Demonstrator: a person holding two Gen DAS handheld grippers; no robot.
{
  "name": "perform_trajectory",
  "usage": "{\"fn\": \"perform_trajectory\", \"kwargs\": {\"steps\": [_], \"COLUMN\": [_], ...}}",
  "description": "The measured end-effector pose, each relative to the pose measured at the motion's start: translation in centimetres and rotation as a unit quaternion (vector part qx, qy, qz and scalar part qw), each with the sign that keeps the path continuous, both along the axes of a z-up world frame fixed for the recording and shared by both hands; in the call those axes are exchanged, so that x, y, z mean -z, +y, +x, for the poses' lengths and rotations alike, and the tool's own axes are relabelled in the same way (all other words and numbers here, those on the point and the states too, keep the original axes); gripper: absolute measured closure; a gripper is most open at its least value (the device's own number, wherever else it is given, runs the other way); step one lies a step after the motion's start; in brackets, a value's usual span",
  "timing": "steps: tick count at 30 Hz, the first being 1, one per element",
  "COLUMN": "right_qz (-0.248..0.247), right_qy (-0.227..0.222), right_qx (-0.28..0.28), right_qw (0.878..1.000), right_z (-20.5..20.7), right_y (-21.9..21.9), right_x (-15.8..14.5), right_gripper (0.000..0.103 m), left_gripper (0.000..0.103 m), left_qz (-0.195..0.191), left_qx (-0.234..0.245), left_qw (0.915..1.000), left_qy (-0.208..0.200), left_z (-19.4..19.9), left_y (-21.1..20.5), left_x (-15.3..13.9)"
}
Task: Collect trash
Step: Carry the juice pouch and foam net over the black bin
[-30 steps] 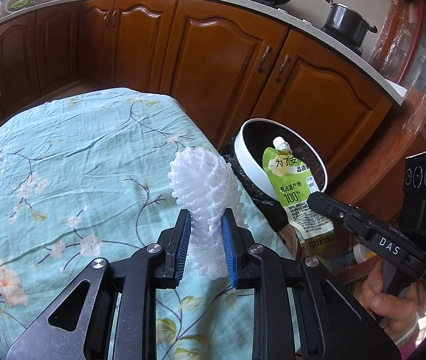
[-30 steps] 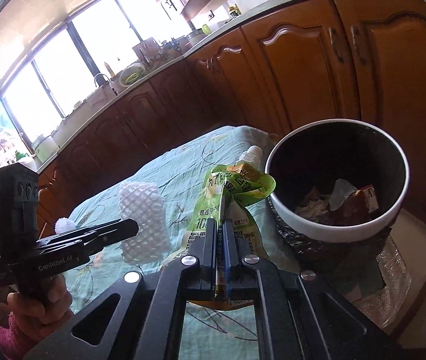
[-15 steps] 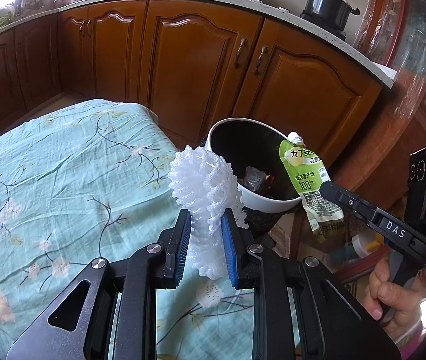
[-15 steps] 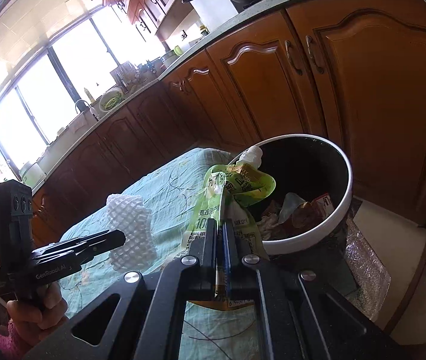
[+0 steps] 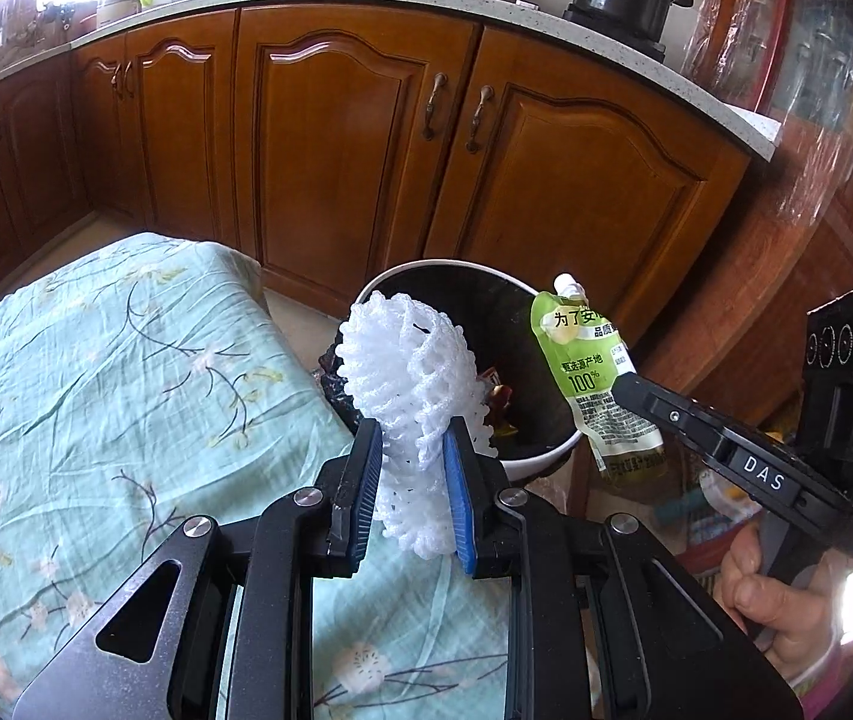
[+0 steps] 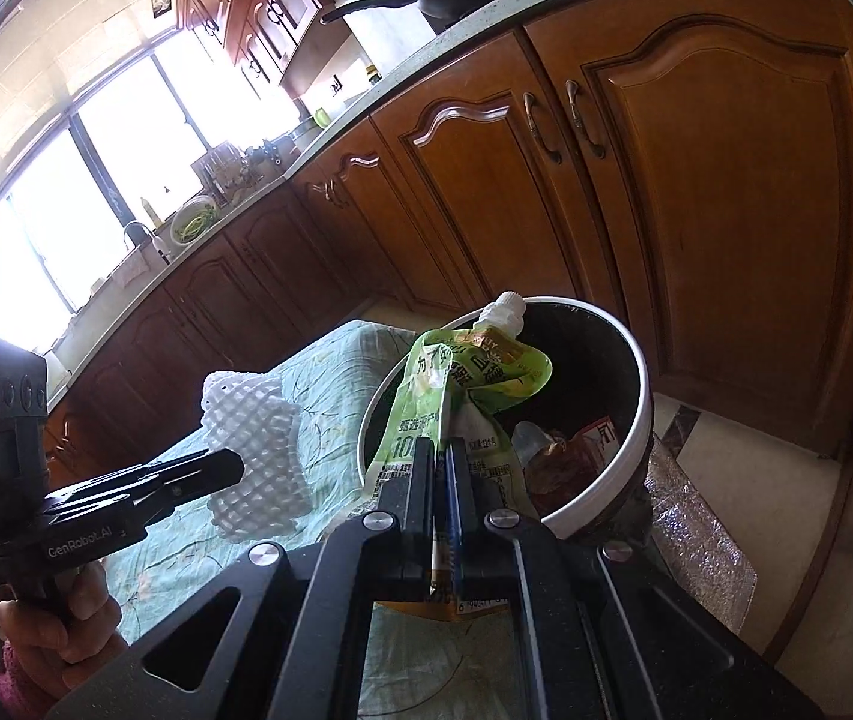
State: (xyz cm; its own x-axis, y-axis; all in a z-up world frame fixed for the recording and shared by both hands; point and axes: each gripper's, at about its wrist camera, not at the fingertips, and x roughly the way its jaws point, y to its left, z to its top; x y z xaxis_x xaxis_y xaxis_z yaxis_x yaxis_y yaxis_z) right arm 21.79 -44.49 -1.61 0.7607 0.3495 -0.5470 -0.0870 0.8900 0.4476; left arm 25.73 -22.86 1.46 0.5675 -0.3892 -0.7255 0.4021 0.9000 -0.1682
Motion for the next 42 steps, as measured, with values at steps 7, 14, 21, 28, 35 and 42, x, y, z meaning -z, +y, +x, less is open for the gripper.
{"fn": "perform_trajectory", "kwargs": {"steps": [7,14,21,28,35,42], "right_qz": [-0.005,-0.013,-0.012,-0.019,-0.028,-0.035], "right_qy": [0.002,0.010,0.027,0.041,0.054,0.064], "right_qx": [0.004,0.007,0.008,0.009,0.008,0.007], "right_qw": [1.000,1.000,1.000,0.999,0.998,0.997], "right_z": [1.4,2.7,4.1,5.6,6.3,7.3], "right_y": [-0.4,-0.7,-0.7,-0.7,-0.8,-0.7], "right_x": [0.0,0.2,0.5,0.7,1.3,1.7], "right_gripper": [0.100,0.100,0.099,0.099,0.099,0.099], "left_gripper": [0.083,0.083,0.083,0.083,0.083,0.083], "left_qz": [0.014,0.023,0.028,0.042,0.058,0.074], "left_qx": [0.009,0.015,0.018,0.021,0.026,0.031], "left_qw": [0.9999,0.9996,0.9993,0.9986,0.9974,0.9955], "left_qy": [-0.001,0.002,0.017,0.024,0.034,0.051], "left_z": [1.8,3.3,4.6,5.8,7.0,8.1], "left_y": [-2.0,-3.4,-4.7,-5.8,-7.2,-8.2], "left_x": [-0.1,0.5,1.3,2.0,2.7,3.7]}}
